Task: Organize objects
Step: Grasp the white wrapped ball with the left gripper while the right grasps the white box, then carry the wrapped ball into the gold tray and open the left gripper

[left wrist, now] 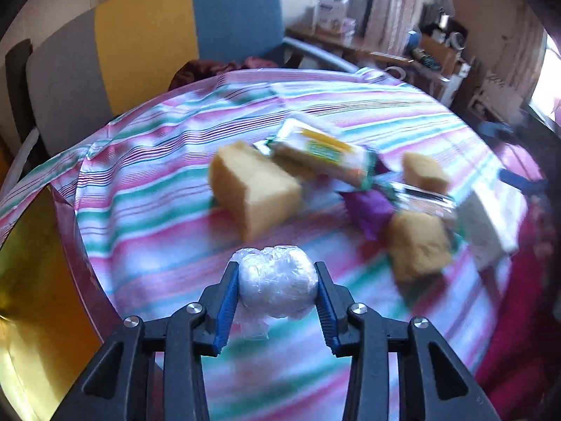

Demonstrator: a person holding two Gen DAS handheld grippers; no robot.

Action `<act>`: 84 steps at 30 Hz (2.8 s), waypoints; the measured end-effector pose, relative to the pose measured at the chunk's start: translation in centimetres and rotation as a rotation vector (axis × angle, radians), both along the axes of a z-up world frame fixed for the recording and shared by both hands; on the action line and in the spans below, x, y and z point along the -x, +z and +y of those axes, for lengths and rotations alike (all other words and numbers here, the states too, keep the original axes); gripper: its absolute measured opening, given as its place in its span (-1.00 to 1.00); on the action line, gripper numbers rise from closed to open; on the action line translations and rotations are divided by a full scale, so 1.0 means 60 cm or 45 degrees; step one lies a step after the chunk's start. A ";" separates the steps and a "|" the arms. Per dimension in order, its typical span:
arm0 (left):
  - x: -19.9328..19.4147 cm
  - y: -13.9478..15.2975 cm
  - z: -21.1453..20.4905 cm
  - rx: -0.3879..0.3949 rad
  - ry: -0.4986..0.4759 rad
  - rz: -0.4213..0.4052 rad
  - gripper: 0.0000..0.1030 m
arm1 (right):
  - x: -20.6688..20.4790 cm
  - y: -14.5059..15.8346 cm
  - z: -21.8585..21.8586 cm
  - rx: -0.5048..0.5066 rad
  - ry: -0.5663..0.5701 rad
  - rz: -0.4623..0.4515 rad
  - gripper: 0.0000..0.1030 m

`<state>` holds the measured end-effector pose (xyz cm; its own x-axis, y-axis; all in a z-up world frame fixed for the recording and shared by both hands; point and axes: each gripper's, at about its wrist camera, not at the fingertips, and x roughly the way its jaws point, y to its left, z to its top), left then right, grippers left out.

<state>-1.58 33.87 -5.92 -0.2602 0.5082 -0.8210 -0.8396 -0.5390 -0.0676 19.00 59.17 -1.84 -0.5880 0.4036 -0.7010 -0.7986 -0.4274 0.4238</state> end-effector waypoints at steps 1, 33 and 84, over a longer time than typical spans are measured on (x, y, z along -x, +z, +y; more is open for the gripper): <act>-0.012 0.004 -0.007 -0.021 -0.012 0.002 -0.21 | -0.006 -0.002 0.004 0.015 -0.022 0.008 0.99; 0.055 0.090 -0.319 -0.267 0.464 0.040 -0.21 | 0.034 -0.089 -0.034 0.205 0.297 -0.636 -0.04; 0.126 0.024 -0.571 -0.165 1.075 -0.027 0.12 | 0.170 0.082 -0.211 -0.162 0.598 -0.288 -0.04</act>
